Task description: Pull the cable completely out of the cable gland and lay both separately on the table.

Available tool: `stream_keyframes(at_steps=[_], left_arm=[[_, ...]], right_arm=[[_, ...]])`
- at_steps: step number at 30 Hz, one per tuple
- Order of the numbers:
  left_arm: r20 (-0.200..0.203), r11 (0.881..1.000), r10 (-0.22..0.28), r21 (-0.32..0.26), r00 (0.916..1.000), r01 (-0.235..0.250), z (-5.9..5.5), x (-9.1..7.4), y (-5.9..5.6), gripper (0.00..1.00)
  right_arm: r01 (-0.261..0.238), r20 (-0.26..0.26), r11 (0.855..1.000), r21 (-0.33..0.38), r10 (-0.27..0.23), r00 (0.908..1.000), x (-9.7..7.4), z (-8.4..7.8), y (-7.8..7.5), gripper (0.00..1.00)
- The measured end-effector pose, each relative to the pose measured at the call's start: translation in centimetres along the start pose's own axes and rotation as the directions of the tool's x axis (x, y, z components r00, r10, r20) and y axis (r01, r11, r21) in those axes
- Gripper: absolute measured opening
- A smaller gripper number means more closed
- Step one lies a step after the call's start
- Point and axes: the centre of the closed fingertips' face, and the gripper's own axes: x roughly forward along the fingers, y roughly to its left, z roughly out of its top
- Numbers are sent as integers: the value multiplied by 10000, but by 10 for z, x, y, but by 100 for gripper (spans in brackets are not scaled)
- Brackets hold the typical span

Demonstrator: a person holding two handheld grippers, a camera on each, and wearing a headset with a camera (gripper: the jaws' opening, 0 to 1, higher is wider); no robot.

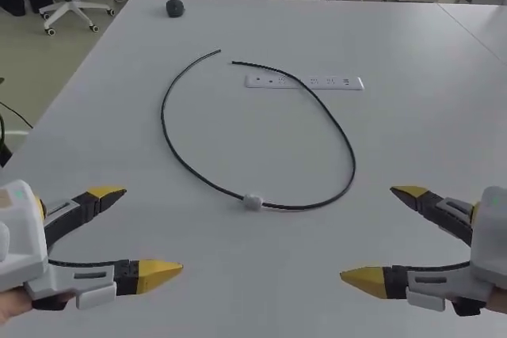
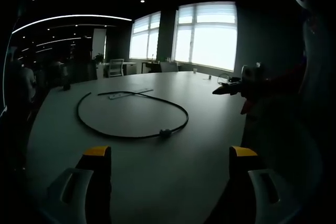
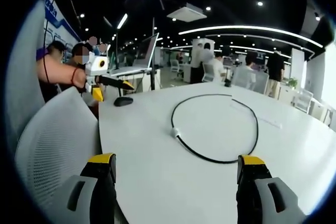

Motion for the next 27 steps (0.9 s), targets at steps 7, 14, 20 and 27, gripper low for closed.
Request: stream_keyframes(at_steps=[7,14,20,27], left_arm=[[-24,10000,-64,39,10000,64,0,2,-1,94],[-11,10000,-73,12,10000,73,1,2,-1,93],[70,9999,-56,110,10000,56,2,1,-3,93],[133,9996,-95,255,9999,92,3,-1,-6,92]], right_arm=[[2,4,10000,86,-2,10000,-1,-1,-1,97],[-28,-45,9999,103,28,10000,0,-2,1,96],[-592,-571,9975,-390,569,9967,25,1,8,88],[-1797,-1298,9765,-1193,1641,9779,75,10,22,71]])
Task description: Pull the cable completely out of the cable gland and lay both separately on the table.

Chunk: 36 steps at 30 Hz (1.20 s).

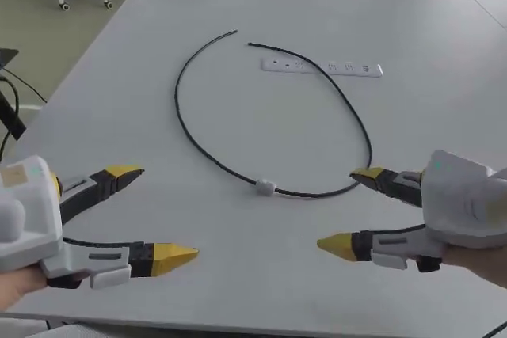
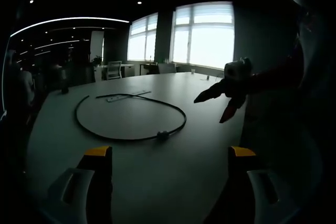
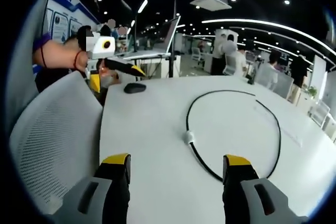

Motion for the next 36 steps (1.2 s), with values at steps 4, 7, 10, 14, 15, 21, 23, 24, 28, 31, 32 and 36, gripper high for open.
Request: stream_keyframes(at_steps=[4,7,10,14,15,21,23,24,28,31,32,36], left_arm=[[105,10000,3,21,9999,-4,4,0,2,91],[190,10000,-26,66,9998,25,7,0,2,91],[225,9999,-97,134,9997,94,10,1,1,91],[270,9996,-173,208,9995,167,12,3,1,91],[293,9996,-184,217,9994,178,13,4,1,91],[229,9992,-342,222,9992,337,10,9,0,91],[203,9989,-404,255,9990,399,9,10,-1,91],[183,9988,-433,254,9989,428,9,11,-1,91],[213,9986,-484,245,9986,479,11,13,0,91],[198,9982,-514,310,9985,508,11,15,0,90],[207,9982,-523,309,9984,517,12,15,0,90],[252,9978,-559,371,9981,550,14,15,0,91]], right_arm=[[-260,-279,9997,39,261,9993,20,3,-4,64],[-479,-429,9988,65,481,9979,30,3,-4,60],[-552,-710,9985,38,553,9959,36,-1,-3,58],[-465,-987,9989,63,469,9940,42,-5,-8,55],[-471,-1004,9988,110,479,9938,43,-5,-8,53],[-397,-1479,9988,282,434,9880,54,-7,-14,46],[-401,-1554,9989,231,432,9869,59,-6,-15,45],[-407,-1587,9989,241,440,9864,61,-6,-15,44],[-421,-1775,9987,298,467,9830,71,-7,-19,41],[-380,-1954,9990,249,421,9798,77,-9,-22,34],[-385,-1991,9988,298,436,9790,79,-9,-22,32],[-443,-2086,9984,363,509,9767,88,-11,-24,31]])
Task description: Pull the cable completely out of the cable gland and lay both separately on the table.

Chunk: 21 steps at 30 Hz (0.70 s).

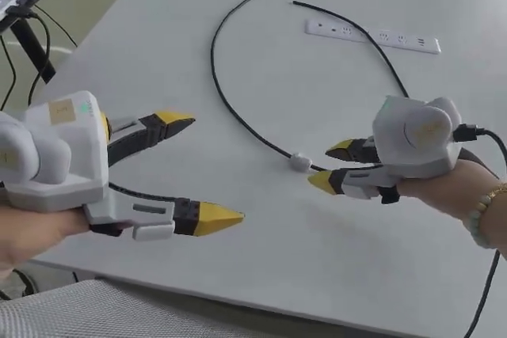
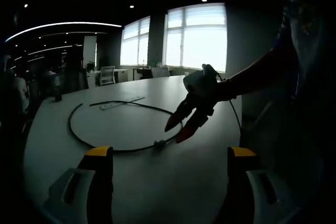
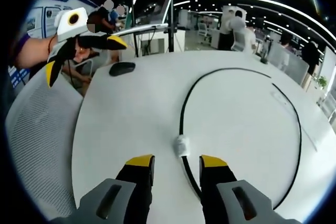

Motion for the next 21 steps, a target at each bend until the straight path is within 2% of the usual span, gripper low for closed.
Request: stream_keyframes(at_steps=[12,21], left_arm=[[71,10000,-57,-13,10000,57,1,3,2,90],[56,10000,-63,-47,10000,64,-2,4,3,90]], right_arm=[[-222,-729,9994,-247,203,9971,20,-5,-5,28],[-321,-920,9988,-360,287,9953,25,-6,-5,23]])
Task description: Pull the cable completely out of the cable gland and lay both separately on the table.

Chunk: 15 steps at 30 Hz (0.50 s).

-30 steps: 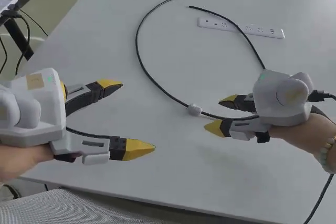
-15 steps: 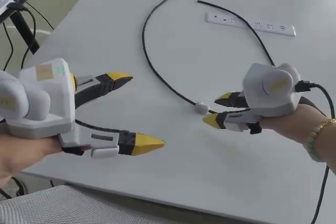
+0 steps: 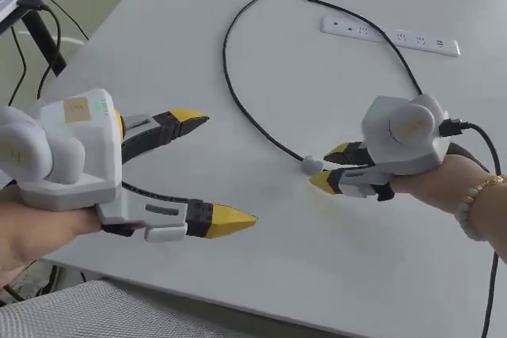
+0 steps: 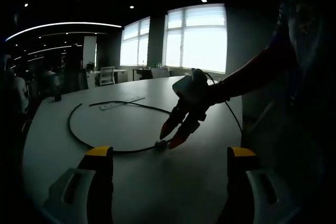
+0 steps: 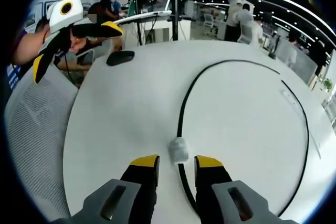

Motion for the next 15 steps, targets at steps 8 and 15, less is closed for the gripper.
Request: stream_keyframes(at_steps=[8,15], left_arm=[[33,10000,28,15,10000,-28,2,0,1,90],[8,10000,16,-8,10000,-16,1,0,0,90]], right_arm=[[-81,-172,10000,-19,80,9998,4,-1,1,18],[-72,-208,10000,-65,70,9998,6,1,-1,11]])
